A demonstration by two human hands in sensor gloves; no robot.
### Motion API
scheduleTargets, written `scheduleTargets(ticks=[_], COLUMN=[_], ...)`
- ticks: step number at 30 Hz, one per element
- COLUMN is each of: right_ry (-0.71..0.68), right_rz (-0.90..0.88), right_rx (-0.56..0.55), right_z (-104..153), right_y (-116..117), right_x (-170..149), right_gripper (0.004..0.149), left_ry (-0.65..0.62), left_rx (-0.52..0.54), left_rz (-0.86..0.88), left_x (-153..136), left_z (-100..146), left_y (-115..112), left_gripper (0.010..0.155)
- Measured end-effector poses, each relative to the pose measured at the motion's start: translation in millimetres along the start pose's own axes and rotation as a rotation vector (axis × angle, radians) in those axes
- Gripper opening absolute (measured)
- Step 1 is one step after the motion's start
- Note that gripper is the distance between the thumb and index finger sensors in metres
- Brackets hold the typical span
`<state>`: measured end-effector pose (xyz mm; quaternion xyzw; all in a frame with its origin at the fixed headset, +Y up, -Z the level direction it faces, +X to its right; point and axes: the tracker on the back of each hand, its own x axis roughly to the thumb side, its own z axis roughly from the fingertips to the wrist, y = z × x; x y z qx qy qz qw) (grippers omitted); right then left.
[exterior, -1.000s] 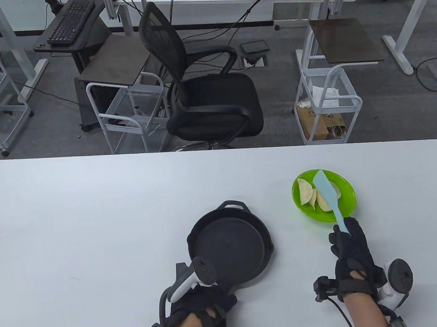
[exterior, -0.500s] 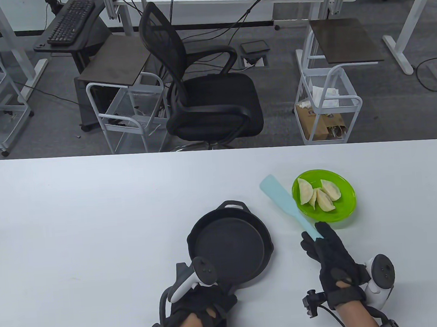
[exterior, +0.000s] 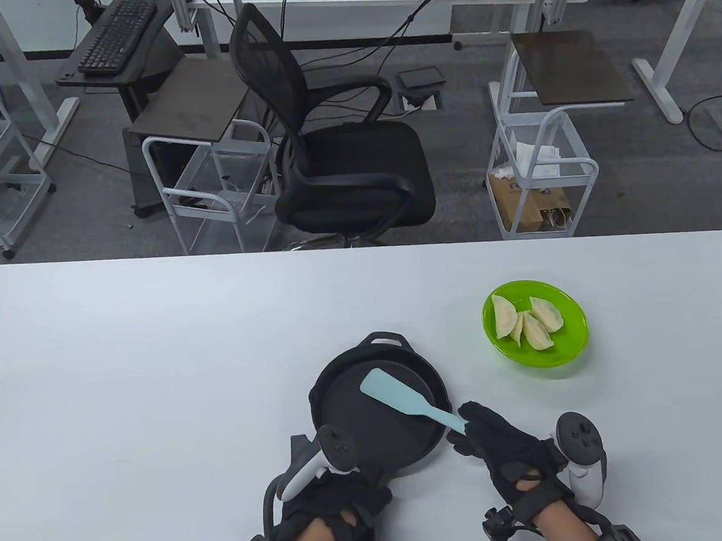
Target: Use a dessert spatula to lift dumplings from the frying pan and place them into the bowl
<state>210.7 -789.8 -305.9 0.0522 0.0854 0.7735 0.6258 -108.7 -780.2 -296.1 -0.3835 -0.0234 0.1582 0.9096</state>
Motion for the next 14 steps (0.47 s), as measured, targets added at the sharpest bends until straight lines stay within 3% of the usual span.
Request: scheduleTargets(ticks=[7, 10, 12, 14], right_ry=[-0.005, -0.094, -0.195, -0.229], right_rz=[0.571, 0.772, 0.878, 0.917], right_rx=[-0.051, -0.157, -0.262, -0.345], right_z=[5.1, 14.7, 27.6, 37.6], right_y=[2.0, -3.2, -12.1, -20.6], right_x=[21.8, 43.6, 62.8, 71.1], right_gripper=[0.068, 0.077, 0.08, 0.08], left_ry=[0.017, 0.072, 0.08, 0.08], left_rx=[-0.026, 0.141, 0.365, 0.511], left_rz=[0.009, 0.016, 0.051, 0.092], left_x=[-2.5, -9.7, -18.0, -22.4], left_z=[7.3, 30.2, 49.7, 59.0], left_y=[5.4, 25.7, 42.1, 49.5], left_gripper=[0.071, 0.075, 0.084, 0.09])
